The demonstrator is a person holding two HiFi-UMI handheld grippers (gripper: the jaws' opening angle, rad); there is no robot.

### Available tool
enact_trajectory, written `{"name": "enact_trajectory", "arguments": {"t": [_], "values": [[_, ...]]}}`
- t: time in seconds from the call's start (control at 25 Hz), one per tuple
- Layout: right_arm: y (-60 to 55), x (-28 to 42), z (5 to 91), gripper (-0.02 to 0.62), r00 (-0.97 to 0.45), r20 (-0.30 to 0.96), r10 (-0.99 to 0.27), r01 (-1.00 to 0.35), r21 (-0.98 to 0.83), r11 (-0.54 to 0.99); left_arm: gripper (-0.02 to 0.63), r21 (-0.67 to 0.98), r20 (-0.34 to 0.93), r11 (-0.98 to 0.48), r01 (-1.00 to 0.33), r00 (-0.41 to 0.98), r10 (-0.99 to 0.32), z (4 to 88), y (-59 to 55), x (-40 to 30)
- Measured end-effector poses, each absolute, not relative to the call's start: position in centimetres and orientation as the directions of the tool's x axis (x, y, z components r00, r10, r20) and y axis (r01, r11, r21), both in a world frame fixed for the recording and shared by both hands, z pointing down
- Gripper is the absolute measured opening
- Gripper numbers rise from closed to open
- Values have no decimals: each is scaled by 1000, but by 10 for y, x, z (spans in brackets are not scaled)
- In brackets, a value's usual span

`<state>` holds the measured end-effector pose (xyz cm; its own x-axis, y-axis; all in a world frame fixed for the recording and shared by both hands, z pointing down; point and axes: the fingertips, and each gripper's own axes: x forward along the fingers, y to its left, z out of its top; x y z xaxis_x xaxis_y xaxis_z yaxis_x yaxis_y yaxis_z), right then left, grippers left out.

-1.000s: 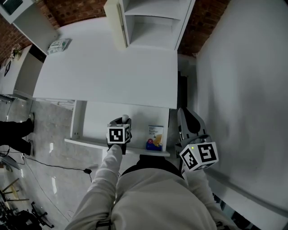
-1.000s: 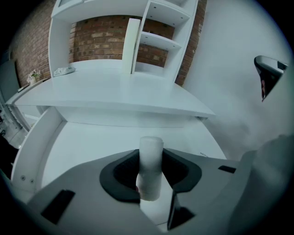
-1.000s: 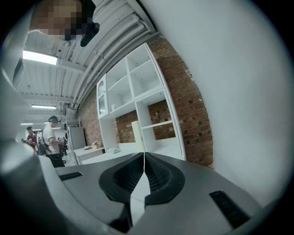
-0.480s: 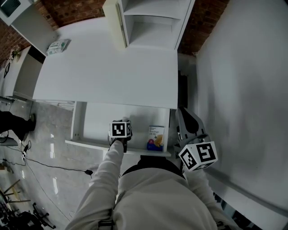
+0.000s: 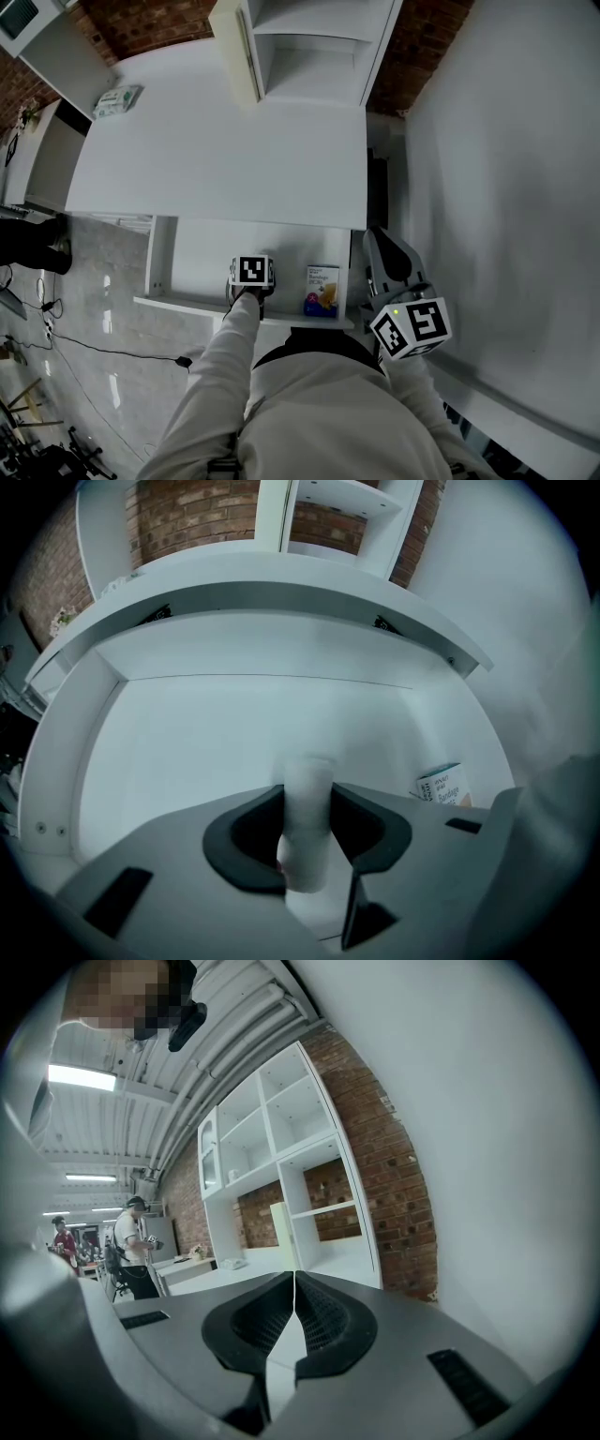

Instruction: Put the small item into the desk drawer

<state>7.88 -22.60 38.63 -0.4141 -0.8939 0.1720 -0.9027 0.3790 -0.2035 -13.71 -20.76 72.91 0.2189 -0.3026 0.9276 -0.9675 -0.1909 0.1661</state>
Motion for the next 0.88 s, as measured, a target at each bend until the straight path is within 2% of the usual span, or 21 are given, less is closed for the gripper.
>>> {"name": "enact_trajectory", "arguments": {"t": [0.28,0.44,0.56,0.88], "values": [[-227,78,387,29,-422,175,-890,-899,-209,385,152,184,926,-200,-962,238,-293,734,-208,-134],[-228,76,387,29,-436,175,-883,-893,-210,399,204,201,924,-188,-961,250,-290,718,-208,-132],[-228,75,389,29,-444,177,-878,-888,-218,405,230,187,913,-173,-967,236,-334,711,-213,-136],[-226,76,392,29,-447,178,-876,-884,-234,404,229,186,829,-207,-961,266,-492,654,-232,-142]]}}
